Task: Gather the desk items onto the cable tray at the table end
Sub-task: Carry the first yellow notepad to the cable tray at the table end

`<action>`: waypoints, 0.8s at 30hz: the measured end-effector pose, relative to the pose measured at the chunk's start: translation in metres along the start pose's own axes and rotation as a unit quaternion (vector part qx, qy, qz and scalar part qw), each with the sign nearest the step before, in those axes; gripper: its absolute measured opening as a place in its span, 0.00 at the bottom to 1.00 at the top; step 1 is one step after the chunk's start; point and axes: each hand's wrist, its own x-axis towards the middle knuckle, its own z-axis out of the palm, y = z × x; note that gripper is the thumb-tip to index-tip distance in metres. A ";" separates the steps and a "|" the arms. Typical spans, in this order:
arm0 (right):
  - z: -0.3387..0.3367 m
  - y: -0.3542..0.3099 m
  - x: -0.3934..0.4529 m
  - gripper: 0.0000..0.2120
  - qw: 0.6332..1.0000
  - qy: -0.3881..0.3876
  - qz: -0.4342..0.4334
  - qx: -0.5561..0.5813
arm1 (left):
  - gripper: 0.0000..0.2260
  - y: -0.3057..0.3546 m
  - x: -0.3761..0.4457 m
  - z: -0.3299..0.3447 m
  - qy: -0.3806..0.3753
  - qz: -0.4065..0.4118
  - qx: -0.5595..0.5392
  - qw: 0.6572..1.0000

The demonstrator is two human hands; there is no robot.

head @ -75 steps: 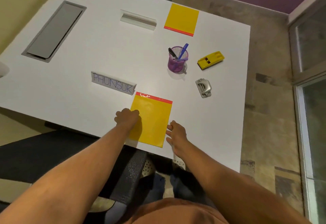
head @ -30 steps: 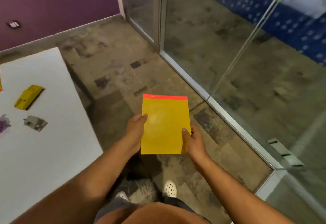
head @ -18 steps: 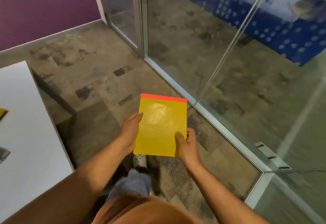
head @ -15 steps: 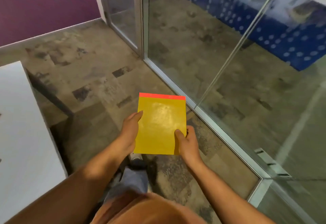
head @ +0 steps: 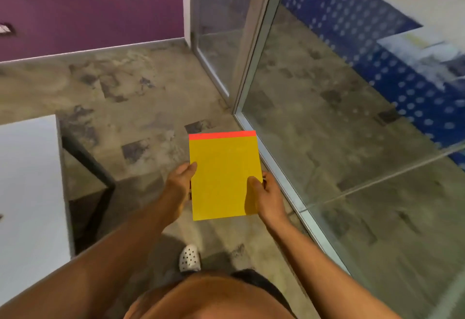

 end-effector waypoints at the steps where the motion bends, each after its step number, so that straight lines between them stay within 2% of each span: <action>1: 0.009 -0.012 0.015 0.06 1.000 -0.005 -0.005 0.004 | 0.11 0.011 0.010 -0.008 0.002 0.007 0.013 1.000; 11: 0.100 -0.094 0.192 0.06 0.993 -0.116 -0.016 0.023 | 0.09 0.107 0.140 -0.062 0.099 0.007 -0.051 0.994; 19: 0.164 -0.175 0.361 0.10 0.974 -0.217 -0.052 -0.045 | 0.09 0.207 0.253 -0.090 0.187 0.011 -0.058 0.981; 24: 0.203 -0.242 0.447 0.05 0.953 -0.276 -0.093 -0.084 | 0.10 0.261 0.308 -0.104 0.231 0.031 -0.084 0.969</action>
